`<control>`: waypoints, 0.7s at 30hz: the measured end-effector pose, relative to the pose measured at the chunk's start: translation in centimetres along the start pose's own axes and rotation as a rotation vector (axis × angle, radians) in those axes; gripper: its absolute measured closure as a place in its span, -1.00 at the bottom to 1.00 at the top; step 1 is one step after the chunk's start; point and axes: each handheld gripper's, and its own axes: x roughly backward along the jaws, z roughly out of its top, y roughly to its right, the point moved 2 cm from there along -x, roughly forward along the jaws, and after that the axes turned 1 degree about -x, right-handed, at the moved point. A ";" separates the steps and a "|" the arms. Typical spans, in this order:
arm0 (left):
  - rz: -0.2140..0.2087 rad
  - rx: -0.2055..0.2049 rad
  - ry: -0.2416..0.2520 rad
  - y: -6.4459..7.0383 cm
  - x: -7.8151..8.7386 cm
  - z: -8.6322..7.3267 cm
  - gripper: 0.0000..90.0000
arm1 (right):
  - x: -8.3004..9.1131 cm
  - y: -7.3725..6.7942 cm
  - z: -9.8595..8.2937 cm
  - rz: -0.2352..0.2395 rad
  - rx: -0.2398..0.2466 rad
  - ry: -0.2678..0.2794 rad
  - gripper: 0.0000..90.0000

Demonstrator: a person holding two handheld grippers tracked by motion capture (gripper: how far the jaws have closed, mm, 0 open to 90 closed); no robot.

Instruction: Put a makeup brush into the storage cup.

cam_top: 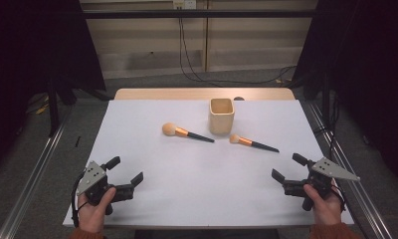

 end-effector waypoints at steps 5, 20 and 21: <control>0.018 -0.003 -0.003 -0.1 0.0 -0.1 -0.95 | 0.0 -0.1 0.0 0.003 -0.005 -0.001 -0.99; 0.035 -0.003 -0.013 -0.3 -0.7 0.5 -0.94 | 0.1 -0.1 -0.1 0.007 -0.007 -0.003 -0.99; 0.036 -0.002 -0.014 -0.2 -0.8 0.5 -0.94 | 0.1 -0.2 -0.1 0.010 -0.006 -0.004 -0.99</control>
